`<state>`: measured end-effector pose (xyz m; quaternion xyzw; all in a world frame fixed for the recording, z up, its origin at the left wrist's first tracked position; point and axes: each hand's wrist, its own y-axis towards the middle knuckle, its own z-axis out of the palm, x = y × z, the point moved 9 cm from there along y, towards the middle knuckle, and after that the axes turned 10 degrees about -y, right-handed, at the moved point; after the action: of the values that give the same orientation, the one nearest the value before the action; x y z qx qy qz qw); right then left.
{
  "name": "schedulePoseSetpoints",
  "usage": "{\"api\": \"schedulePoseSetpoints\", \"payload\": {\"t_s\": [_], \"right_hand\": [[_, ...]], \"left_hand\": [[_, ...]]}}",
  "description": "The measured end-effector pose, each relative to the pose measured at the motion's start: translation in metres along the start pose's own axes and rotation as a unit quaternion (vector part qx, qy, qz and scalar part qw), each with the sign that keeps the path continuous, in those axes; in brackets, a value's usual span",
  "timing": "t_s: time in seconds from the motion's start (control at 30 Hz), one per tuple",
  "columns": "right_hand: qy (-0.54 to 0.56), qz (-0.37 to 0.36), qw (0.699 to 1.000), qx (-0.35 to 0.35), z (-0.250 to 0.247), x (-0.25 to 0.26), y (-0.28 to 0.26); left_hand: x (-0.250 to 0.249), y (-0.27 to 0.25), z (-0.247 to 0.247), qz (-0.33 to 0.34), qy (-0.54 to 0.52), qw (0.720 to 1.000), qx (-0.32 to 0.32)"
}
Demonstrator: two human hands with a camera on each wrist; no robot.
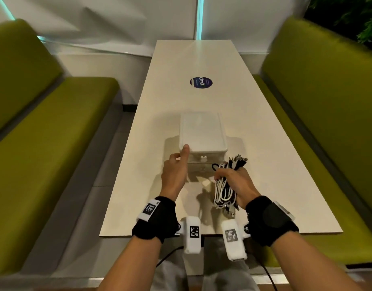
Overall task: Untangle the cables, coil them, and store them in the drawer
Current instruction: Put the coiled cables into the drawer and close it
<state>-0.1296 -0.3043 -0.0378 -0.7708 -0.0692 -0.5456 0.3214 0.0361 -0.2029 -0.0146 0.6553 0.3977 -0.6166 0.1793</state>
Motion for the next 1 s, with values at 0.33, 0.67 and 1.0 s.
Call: {"api": "schedulePoseSetpoints", "payload": {"t_s": [0.33,0.67,1.0], "right_hand": [[-0.052,0.003,0.998,0.028,-0.004,0.001,-0.008],[-0.138,0.004,0.99,0.02,-0.023,0.006,-0.021],[-0.228,0.01,0.973,0.038,-0.027,-0.002,-0.027]], "left_hand": [[-0.003,0.004,-0.005,0.017,0.111,0.993,0.017],[0.003,0.014,-0.007,0.013,0.212,0.977,0.021],[-0.001,0.009,-0.008,0.008,0.249,0.967,0.05]]}}
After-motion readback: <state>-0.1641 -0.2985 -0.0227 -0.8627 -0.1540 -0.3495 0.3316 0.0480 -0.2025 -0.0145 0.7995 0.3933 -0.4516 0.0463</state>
